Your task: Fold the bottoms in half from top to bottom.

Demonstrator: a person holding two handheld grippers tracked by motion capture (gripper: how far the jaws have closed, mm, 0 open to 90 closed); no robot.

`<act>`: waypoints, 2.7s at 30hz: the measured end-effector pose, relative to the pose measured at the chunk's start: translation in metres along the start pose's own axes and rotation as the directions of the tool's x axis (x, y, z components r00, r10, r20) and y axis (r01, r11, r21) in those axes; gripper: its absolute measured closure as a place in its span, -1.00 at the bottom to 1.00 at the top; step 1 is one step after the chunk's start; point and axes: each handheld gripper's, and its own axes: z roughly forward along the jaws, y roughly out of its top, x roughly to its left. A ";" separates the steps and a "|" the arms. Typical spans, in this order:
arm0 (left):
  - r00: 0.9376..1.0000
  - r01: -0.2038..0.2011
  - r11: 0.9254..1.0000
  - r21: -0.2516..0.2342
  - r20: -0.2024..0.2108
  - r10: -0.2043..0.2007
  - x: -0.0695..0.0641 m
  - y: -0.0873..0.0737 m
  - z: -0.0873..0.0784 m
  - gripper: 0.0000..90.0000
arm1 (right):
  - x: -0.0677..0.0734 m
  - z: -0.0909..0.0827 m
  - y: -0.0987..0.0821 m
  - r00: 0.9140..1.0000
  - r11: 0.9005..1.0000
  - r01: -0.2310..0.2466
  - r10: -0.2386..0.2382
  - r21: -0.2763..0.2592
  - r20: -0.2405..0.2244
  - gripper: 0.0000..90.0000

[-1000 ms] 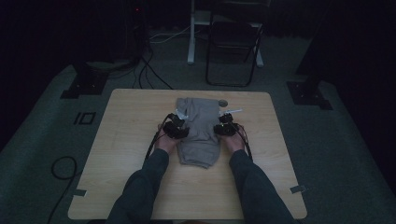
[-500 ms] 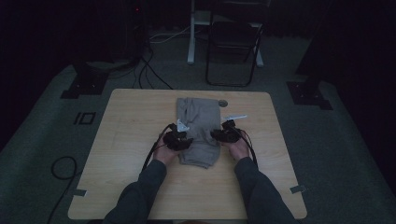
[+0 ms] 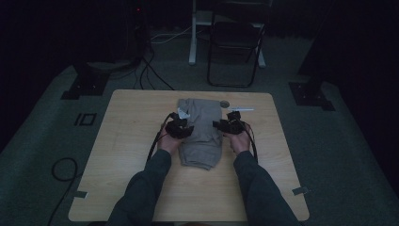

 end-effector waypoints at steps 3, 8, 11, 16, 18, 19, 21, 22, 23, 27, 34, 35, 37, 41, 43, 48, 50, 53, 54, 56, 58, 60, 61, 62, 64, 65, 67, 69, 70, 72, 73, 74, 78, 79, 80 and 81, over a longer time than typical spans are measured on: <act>1.000 0.004 1.000 0.024 0.003 -0.004 0.000 0.002 0.008 0.36 | 0.004 0.008 0.002 1.000 1.000 0.007 -0.007 0.023 -0.011 0.14; 0.999 0.023 0.998 0.057 0.020 -0.025 0.000 0.004 0.018 0.31 | -0.004 0.031 0.001 0.998 0.994 -0.046 0.043 0.099 0.036 0.09; 0.999 0.044 0.996 0.075 0.028 -0.047 0.003 0.002 0.024 0.26 | -0.009 0.042 -0.001 0.996 0.985 -0.090 0.087 0.149 0.029 0.06; 0.995 0.069 0.994 0.084 0.061 -0.075 0.007 0.000 0.022 0.42 | -0.017 0.047 -0.003 0.984 0.970 -0.167 0.174 0.175 -0.029 0.23; 0.995 0.055 0.995 0.079 0.073 -0.061 0.005 0.001 0.018 0.59 | -0.016 0.044 -0.003 0.987 0.974 -0.149 0.157 0.172 -0.037 0.46; 0.996 0.041 0.996 0.078 0.075 -0.047 0.004 0.002 0.016 0.65 | -0.015 0.041 -0.002 0.988 0.977 -0.136 0.146 0.163 -0.049 0.53; 0.996 0.030 0.997 0.076 0.084 -0.036 0.002 0.002 0.011 0.75 | -0.012 0.034 -0.001 0.991 0.983 -0.108 0.117 0.151 -0.058 0.58; 0.996 0.026 0.997 0.074 0.088 -0.033 0.001 0.002 0.009 0.76 | -0.010 0.031 -0.001 0.993 0.985 -0.091 0.102 0.146 -0.066 0.59; 0.995 0.021 0.997 0.070 0.093 -0.028 0.000 0.001 0.007 0.76 | -0.009 0.028 -0.001 0.993 0.988 -0.075 0.086 0.139 -0.076 0.59; 0.993 0.020 0.998 0.059 0.111 -0.026 -0.003 -0.005 -0.002 0.73 | -0.002 0.017 -0.004 0.995 0.993 -0.009 0.021 0.118 -0.100 0.62; 0.997 0.052 0.999 0.009 0.053 -0.052 0.005 -0.003 -0.012 0.48 | 0.011 0.002 -0.025 0.988 0.990 0.120 -0.111 0.079 -0.107 0.65; 0.997 0.066 0.998 0.006 0.040 -0.066 0.008 0.000 -0.011 0.45 | 0.013 0.000 -0.027 0.986 0.988 0.138 -0.129 0.071 -0.109 0.65; 0.996 0.084 0.996 -0.002 0.031 -0.084 0.012 0.003 -0.008 0.42 | 0.017 -0.005 -0.030 0.981 0.984 0.167 -0.159 0.058 -0.114 0.66; 0.995 0.101 0.995 0.019 0.000 -0.101 0.017 0.009 0.004 0.39 | 0.023 -0.013 -0.033 0.965 0.974 0.224 -0.217 0.027 -0.146 0.68; 0.994 0.112 0.993 0.036 -0.014 -0.111 0.020 0.009 0.011 0.39 | 0.024 -0.016 -0.034 0.959 0.971 0.237 -0.232 0.015 -0.165 0.68; 0.993 0.114 0.991 0.074 -0.025 -0.112 0.023 0.008 0.022 0.38 | 0.025 -0.023 -0.037 0.948 0.968 0.252 -0.249 -0.009 -0.200 0.69; 0.996 0.084 0.992 0.091 -0.019 -0.083 0.020 0.006 0.025 0.36 | 0.025 -0.027 -0.038 0.942 0.965 0.262 -0.259 -0.014 -0.212 0.70; 0.999 0.043 0.994 0.104 -0.006 -0.043 0.014 0.002 0.027 0.31 | 0.026 -0.032 -0.038 0.932 0.960 0.278 -0.277 -0.029 -0.232 0.70; 1.000 0.017 0.994 0.109 0.006 -0.018 0.012 0.001 0.026 0.31 | 0.026 -0.033 -0.039 0.930 0.959 0.282 -0.281 -0.029 -0.237 0.70; 1.000 -0.016 0.994 0.109 0.010 0.016 0.006 -0.004 0.024 0.28 | 0.026 -0.035 -0.040 0.927 0.957 0.289 -0.287 -0.026 -0.241 0.69; 0.999 -0.025 0.995 0.100 0.032 0.022 0.003 -0.011 0.020 0.28 | 0.024 -0.037 -0.040 0.928 0.957 0.288 -0.285 -0.021 -0.241 0.63; 0.999 -0.036 0.995 0.090 0.039 0.032 0.000 -0.018 0.016 0.27 | 0.022 -0.037 -0.040 0.932 0.962 0.274 -0.269 -0.017 -0.244 0.58; 0.998 -0.038 0.995 0.089 0.044 0.035 -0.001 -0.021 0.014 0.26 | 0.020 -0.037 -0.039 0.934 0.965 0.263 -0.260 -0.018 -0.244 0.55; 0.998 -0.041 0.996 0.085 0.048 0.037 -0.003 -0.024 0.013 0.24 | 0.018 -0.037 -0.038 0.939 0.969 0.247 -0.245 -0.023 -0.241 0.52; 0.997 -0.061 0.995 0.082 0.055 0.057 -0.007 -0.029 0.010 0.20 | 0.014 -0.038 -0.036 0.944 0.977 0.212 -0.214 -0.036 -0.250 0.48; 0.996 -0.075 0.993 0.086 0.053 0.070 -0.009 -0.031 0.010 0.20 | 0.012 -0.038 -0.034 0.946 0.980 0.193 -0.198 -0.043 -0.257 0.48; 0.996 -0.083 0.993 0.079 0.050 0.079 -0.012 -0.035 0.008 0.20 | 0.010 -0.039 -0.029 0.952 0.983 0.172 -0.181 -0.055 -0.247 0.43; 0.995 -0.087 0.993 0.077 0.049 0.083 -0.013 -0.037 0.006 0.19 | 0.007 -0.039 -0.025 0.960 0.986 0.151 -0.162 -0.065 -0.229 0.41; 0.995 -0.089 0.993 0.074 0.050 0.085 -0.013 -0.038 0.004 0.19 | 0.006 -0.039 -0.023 0.964 0.988 0.138 -0.151 -0.072 -0.217 0.38; 0.994 -0.102 0.992 0.069 0.052 0.099 -0.015 -0.040 0.001 0.19 | 0.004 -0.034 -0.020 0.979 0.991 0.116 -0.125 -0.065 -0.161 0.38; 0.993 -0.109 0.992 0.070 0.055 0.105 -0.016 -0.042 -0.001 0.18 | 0.003 -0.031 -0.019 0.985 0.993 0.113 -0.118 -0.045 -0.129 0.38; 0.992 -0.117 0.991 0.070 0.060 0.113 -0.016 -0.044 -0.003 0.18 | 0.002 -0.026 -0.020 0.988 0.993 0.115 -0.117 -0.024 -0.102 0.39; 0.991 -0.113 0.992 0.051 0.073 0.109 -0.015 -0.051 -0.012 0.15 | 0.005 -0.006 -0.033 0.992 0.988 0.125 -0.121 0.086 -0.045 0.40; 0.992 -0.109 0.993 0.045 0.070 0.106 -0.014 -0.051 -0.014 0.15 | 0.009 -0.002 -0.039 0.990 0.984 0.137 -0.131 0.111 -0.057 0.40; 0.993 -0.099 0.994 0.039 0.064 0.097 -0.013 -0.052 -0.017 0.15 | 0.011 -0.001 -0.043 0.988 0.981 0.151 -0.144 0.126 -0.061 0.40; 0.995 -0.089 0.996 0.031 0.055 0.087 -0.011 -0.051 -0.019 0.15 | 0.015 0.000 -0.048 0.984 0.976 0.169 -0.160 0.137 -0.072 0.40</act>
